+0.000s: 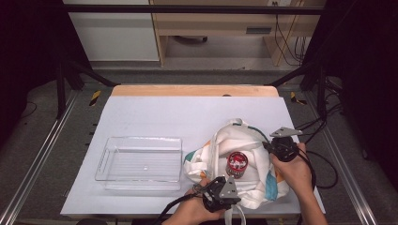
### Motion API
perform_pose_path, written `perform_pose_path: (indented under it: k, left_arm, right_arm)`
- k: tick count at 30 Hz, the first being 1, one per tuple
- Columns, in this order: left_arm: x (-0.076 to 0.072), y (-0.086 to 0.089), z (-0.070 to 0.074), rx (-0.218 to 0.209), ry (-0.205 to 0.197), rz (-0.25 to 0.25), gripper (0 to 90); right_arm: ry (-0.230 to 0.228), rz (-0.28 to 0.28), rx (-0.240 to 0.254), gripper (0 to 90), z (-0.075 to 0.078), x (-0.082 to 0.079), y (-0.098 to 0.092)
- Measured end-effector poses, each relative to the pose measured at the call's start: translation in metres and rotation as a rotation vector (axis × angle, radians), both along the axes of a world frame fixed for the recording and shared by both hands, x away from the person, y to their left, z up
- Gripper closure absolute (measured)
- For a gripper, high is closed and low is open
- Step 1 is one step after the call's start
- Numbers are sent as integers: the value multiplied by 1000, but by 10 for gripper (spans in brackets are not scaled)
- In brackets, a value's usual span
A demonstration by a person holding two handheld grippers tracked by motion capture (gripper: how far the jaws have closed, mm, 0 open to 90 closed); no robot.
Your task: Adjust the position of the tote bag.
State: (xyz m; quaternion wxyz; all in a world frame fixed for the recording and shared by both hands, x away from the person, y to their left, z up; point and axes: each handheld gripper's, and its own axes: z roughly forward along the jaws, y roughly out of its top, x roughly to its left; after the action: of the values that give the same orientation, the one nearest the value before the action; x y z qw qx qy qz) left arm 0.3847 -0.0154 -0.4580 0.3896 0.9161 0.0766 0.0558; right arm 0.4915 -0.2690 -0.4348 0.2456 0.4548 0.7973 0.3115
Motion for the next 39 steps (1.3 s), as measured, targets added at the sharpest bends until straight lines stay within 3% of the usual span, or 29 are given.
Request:
perform_pose_path:
  k: [4, 27, 35, 39]
  left_arm:
    - [0, 1, -1, -2, -2, -1, 806]
    - [-1, 3, -2, -24, 8, 11, 802]
    - [-1, 4, -2, -26, 5, 11, 797]
    - [-2, 4, -1, -29, 7, 10, 788]
  right_arm:
    - [22, -9, -12, 871, -6, 6, -1]
    - [21, -36, -26, 821, -17, 9, -4]
    - [-2, -51, -36, 708, -15, 7, -4]
    - [-15, -55, -31, 605, -10, 2, -5]
